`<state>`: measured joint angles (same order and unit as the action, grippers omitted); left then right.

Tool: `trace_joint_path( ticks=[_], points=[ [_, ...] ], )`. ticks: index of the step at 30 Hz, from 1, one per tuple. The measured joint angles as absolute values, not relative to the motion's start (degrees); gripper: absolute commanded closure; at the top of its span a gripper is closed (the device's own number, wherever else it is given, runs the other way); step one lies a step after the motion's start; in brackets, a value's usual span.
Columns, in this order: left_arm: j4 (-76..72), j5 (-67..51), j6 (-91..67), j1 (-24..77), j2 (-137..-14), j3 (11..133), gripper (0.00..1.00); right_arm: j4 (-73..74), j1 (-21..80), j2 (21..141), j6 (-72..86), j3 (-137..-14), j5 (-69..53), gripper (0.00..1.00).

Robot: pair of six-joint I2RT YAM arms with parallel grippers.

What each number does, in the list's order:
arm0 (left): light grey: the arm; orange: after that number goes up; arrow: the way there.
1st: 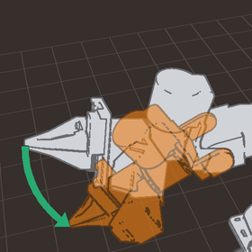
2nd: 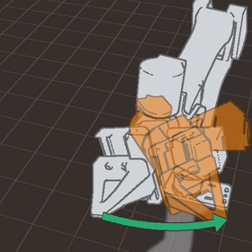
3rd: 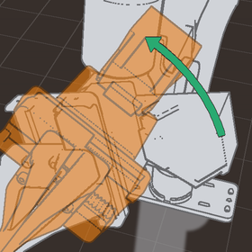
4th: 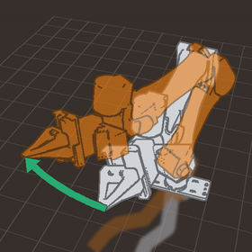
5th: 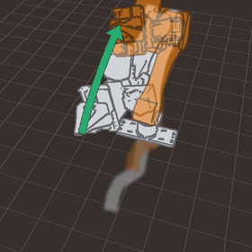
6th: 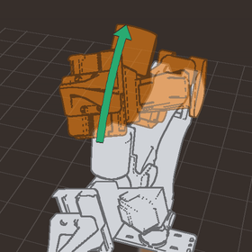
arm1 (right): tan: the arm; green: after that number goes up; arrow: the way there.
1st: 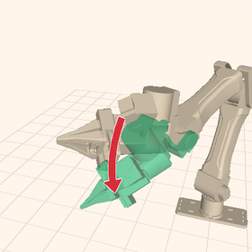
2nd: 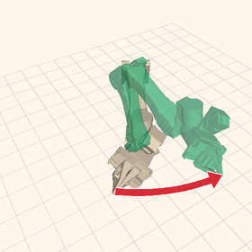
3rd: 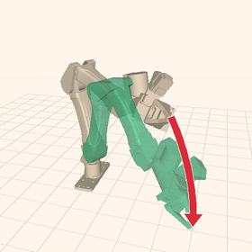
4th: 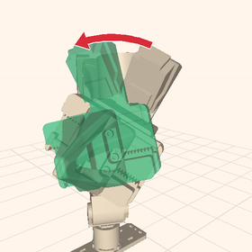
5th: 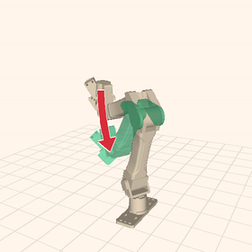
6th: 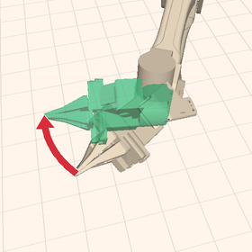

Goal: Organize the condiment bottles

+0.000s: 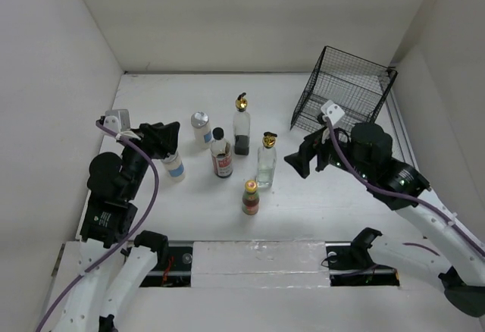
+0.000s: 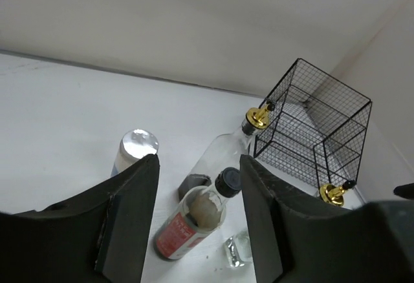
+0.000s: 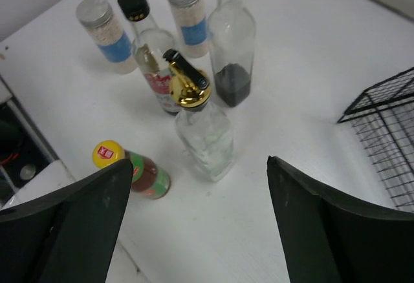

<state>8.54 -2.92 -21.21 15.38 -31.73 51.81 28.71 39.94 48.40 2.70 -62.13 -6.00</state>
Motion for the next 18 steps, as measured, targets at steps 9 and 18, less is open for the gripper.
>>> trace_joint_path(
  ticks=[9,18],
  points=[
    [7.2,-2.42,-22.13,15.38,-29.8,47.97,0.46,23.4,42.37,58.37,2.42,-59.11,-10.81,0.07],
    [5.37,-2.63,-22.06,15.38,-29.91,46.46,0.46,10.41,43.66,64.29,2.59,-55.83,-7.29,0.17]
  ],
)
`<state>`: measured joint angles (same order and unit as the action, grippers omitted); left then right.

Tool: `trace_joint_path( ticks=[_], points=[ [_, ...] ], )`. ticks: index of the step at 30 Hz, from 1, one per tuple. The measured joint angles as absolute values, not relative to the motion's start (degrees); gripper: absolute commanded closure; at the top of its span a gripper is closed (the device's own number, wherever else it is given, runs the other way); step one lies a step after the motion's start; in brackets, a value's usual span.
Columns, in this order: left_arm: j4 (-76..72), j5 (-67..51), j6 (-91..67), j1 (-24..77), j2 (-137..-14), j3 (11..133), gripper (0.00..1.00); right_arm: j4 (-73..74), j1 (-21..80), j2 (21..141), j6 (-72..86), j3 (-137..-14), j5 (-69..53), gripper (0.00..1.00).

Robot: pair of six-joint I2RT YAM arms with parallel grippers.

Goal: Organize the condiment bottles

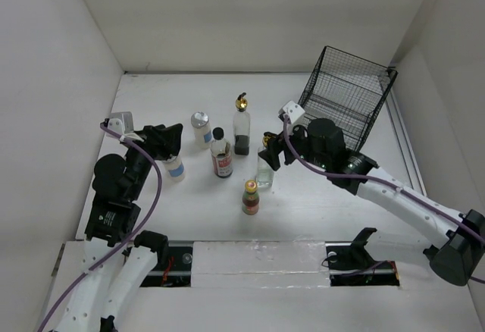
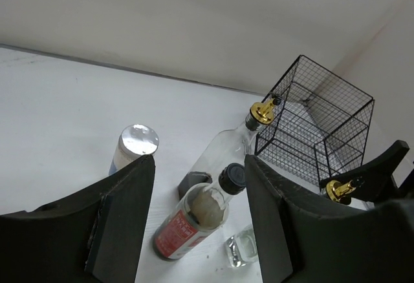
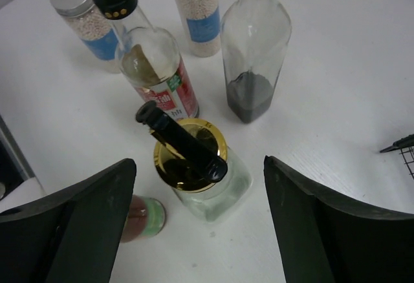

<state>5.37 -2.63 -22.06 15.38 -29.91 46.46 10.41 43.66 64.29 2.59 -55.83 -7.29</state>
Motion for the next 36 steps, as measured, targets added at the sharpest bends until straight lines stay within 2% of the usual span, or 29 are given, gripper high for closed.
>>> trace_joint_path(
  ticks=[7,18,21,23,28,36],
  points=[
    [4.93,-3.25,-21.93,15.29,-30.0,45.89,0.46,0.56,43.99,64.9,2.68,-49.5,-3.51,0.33],
    [4.91,-4.56,-21.93,15.29,-30.11,45.63,0.46,-12.71,43.99,64.88,4.64,-42.76,-2.74,0.37],
    [4.89,-4.62,-21.93,15.29,-30.11,45.63,0.46,-14.83,43.99,64.88,4.99,-41.56,-2.74,0.52],
    [4.86,-4.78,-21.93,15.29,-30.11,45.63,0.46,-15.97,43.99,64.9,5.21,-41.34,-2.74,0.57],
    [4.49,-5.34,-21.93,15.29,-30.15,45.39,0.46,-20.99,43.99,64.88,5.85,-39.11,-2.04,0.77],
    [4.4,-5.72,-21.93,15.29,-30.15,45.39,0.46,-16.99,44.4,58.61,7.6,-38.33,1.69,0.8]
  ],
)
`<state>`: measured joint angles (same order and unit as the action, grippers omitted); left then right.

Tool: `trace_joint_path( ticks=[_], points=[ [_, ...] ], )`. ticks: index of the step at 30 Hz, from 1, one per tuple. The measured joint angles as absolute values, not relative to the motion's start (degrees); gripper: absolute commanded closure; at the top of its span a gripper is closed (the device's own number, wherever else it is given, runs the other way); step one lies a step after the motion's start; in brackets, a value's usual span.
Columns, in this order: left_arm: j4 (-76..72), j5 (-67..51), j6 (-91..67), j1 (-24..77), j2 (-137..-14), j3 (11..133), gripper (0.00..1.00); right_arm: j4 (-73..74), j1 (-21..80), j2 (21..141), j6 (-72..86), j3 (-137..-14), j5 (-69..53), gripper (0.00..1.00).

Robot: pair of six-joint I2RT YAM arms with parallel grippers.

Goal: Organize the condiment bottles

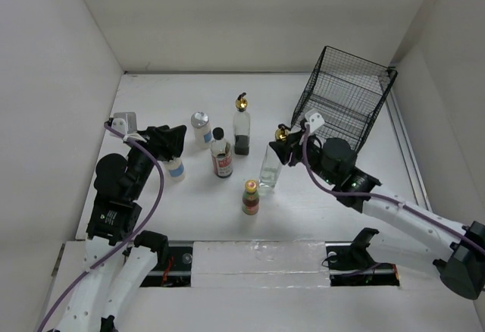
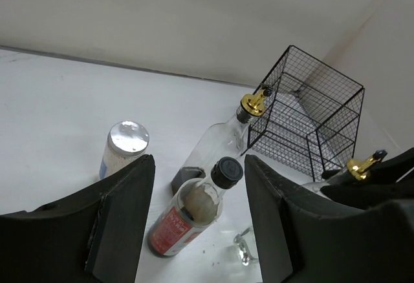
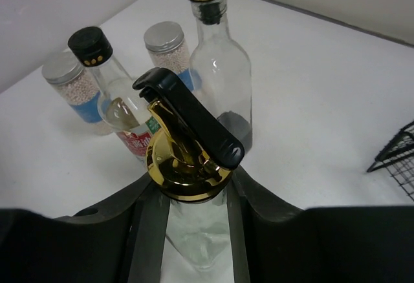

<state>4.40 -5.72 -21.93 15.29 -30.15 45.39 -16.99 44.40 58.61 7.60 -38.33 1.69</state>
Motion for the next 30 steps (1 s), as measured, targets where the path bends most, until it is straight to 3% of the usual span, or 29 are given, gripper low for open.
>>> trace_joint_path(
  ticks=[10,30],
  points=[
    [3.97,-6.7,-21.93,15.29,-30.46,45.39,0.46,-8.14,41.08,58.83,4.34,-58.37,11.84,0.81],
    [3.2,-7.11,-21.93,15.29,-31.09,45.36,0.46,-4.75,6.39,94.94,1.3,-103.07,-2.7,0.84]
  ],
)
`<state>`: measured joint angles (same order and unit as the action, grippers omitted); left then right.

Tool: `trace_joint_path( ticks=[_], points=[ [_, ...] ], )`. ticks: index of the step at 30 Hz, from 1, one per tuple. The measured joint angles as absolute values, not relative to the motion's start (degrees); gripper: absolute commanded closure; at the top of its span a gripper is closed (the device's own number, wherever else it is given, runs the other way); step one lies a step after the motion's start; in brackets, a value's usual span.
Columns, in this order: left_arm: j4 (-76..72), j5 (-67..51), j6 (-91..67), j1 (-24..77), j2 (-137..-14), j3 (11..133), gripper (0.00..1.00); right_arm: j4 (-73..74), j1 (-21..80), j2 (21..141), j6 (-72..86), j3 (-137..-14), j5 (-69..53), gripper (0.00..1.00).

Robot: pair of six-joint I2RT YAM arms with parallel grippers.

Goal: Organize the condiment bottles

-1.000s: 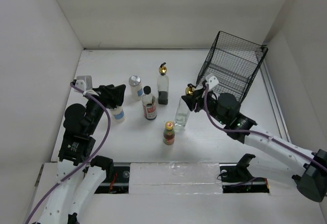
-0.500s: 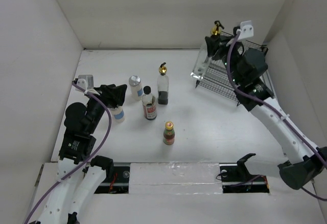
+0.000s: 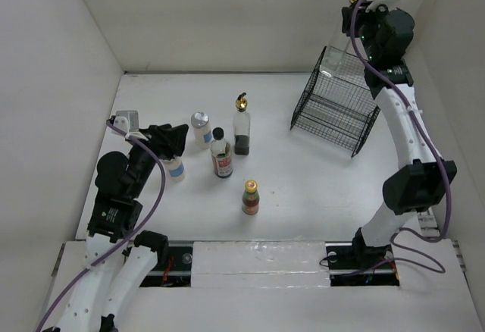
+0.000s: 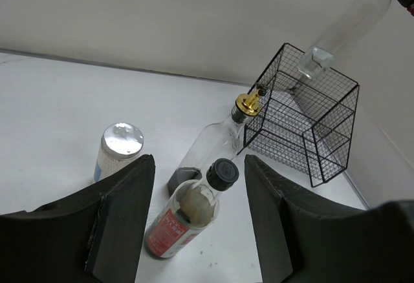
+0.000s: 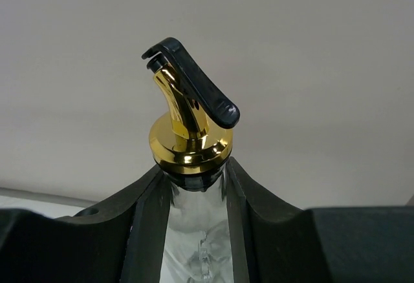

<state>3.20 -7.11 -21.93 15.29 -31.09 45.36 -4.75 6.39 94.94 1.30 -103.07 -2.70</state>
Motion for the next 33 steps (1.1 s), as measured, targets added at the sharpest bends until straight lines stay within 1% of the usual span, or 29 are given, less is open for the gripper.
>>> trace_joint_path(
  ticks=[8,20,26,33],
  points=[
    [2.98,-7.11,-21.93,15.29,-32.6,45.36,0.46,-3.51,-0.08,103.24,2.83,-111.61,-8.69,0.83],
    [2.83,-7.18,-21.93,14.85,-33.32,45.36,0.46,-3.97,-1.21,107.13,3.9,-112.68,-13.74,0.83],
    [2.83,-7.27,-21.93,14.79,-33.67,45.36,0.46,-4.51,-2.39,107.33,4.14,-112.68,-16.36,0.81],
    [2.83,-7.29,-21.93,14.76,-34.0,45.36,0.47,-6.09,-4.38,109.1,4.38,-112.68,-20.18,0.81]
  ],
)
